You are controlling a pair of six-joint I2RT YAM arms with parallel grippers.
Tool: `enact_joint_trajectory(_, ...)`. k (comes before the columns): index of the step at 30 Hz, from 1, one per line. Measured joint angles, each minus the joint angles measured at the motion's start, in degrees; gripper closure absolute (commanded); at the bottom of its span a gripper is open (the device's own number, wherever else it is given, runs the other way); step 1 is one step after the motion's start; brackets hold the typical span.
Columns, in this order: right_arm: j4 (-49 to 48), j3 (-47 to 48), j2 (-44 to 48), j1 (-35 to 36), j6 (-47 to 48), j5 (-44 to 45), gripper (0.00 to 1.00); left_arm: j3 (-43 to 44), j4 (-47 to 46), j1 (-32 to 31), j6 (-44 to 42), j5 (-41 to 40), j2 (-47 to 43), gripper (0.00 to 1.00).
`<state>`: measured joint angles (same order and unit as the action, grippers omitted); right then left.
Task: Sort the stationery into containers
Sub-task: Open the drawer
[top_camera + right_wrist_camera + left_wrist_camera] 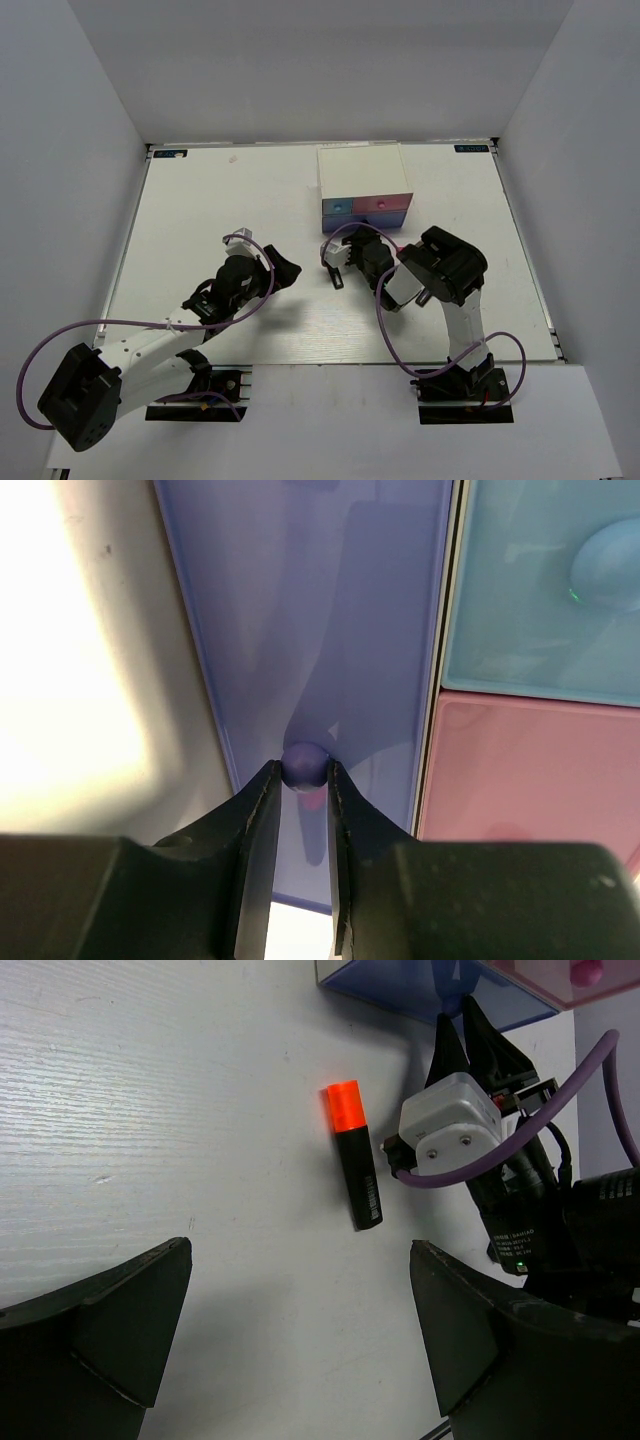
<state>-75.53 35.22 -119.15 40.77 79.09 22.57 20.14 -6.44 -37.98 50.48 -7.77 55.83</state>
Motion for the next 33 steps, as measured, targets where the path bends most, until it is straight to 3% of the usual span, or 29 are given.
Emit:
enact_joint_trajectory(28, -0.2, -9.6, 6.7, 5.6, -2.0, 1.4, 0.84, -0.7, 0.0, 0.0, 0.0, 0.0, -0.1, 0.00)
enact_joint_trajectory(31, -0.1, -9.6, 6.8, 5.9, -2.1, 1.8, 0.68, -0.7, 0.0, 0.0, 0.0, 0.0, -0.1, 0.00)
enact_joint_trajectory(32, -0.1, -9.6, 6.8, 6.1, -2.2, 2.0, 0.54, -0.7, 0.0, 0.0, 0.0, 0.0, -0.2, 0.00)
enact_joint_trajectory(33, 0.0, -9.6, 6.8, 6.3, -2.3, 2.1, 0.50, -0.7, 0.0, 0.0, 0.0, 0.0, -0.2, 0.00)
